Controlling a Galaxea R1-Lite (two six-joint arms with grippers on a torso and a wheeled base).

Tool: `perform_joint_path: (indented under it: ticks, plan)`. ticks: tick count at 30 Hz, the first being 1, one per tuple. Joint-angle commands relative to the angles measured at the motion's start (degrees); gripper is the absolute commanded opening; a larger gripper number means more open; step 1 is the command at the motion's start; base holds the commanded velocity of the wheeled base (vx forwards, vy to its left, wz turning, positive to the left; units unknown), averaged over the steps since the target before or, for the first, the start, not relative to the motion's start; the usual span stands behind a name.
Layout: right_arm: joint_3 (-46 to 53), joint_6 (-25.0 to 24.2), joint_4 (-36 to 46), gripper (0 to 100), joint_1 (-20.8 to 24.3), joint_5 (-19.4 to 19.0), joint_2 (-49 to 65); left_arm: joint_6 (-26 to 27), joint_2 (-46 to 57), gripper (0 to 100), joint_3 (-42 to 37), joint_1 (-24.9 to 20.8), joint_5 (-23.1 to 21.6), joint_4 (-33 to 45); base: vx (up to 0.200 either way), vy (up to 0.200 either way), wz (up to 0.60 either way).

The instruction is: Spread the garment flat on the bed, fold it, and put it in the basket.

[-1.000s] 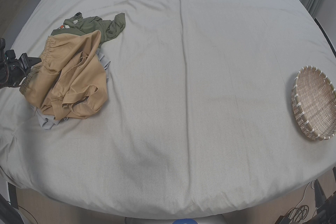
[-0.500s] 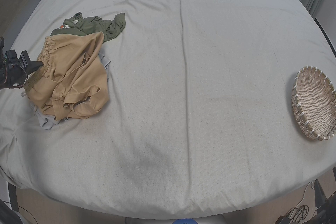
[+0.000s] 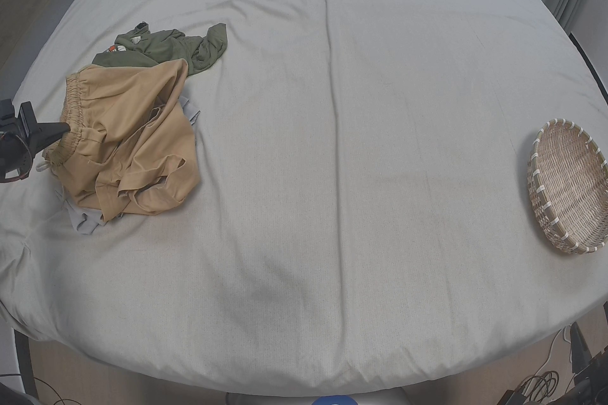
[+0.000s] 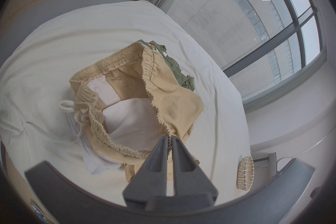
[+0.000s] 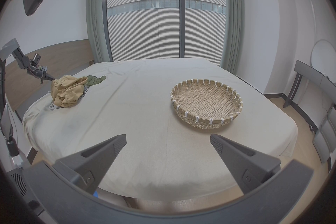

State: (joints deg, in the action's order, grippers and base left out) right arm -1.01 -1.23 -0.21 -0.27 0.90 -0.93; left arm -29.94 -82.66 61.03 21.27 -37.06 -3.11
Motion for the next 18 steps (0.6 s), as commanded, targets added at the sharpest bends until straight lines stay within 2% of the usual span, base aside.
perform_joint_path:
  ticks: [1, 7, 8, 18]
  plan:
    - [0.92, 0.0, 0.03, 100, 0.0, -0.02, 0.31, 1.29, 1.63, 0, -2.58, 0.61, 0.15, -0.06, 0.0, 0.0, 0.0]
    - [0.92, 0.0, -0.06, 100, 0.0, -0.02, 0.31, 6.47, -0.66, 0, -3.37, 2.02, 0.06, -0.14, 0.0, 0.0, 0.0]
    - [0.92, 0.0, 0.03, 100, 0.0, -0.02, 0.31, 6.82, -1.01, 100, -3.37, 2.11, 0.15, -0.49, 0.0, 0.0, 0.0]
    - [0.92, 0.0, -0.06, 100, 0.0, 0.06, 0.31, 6.91, -2.68, 100, -3.02, 2.02, -0.82, -4.27, 0.0, 0.0, 0.0]
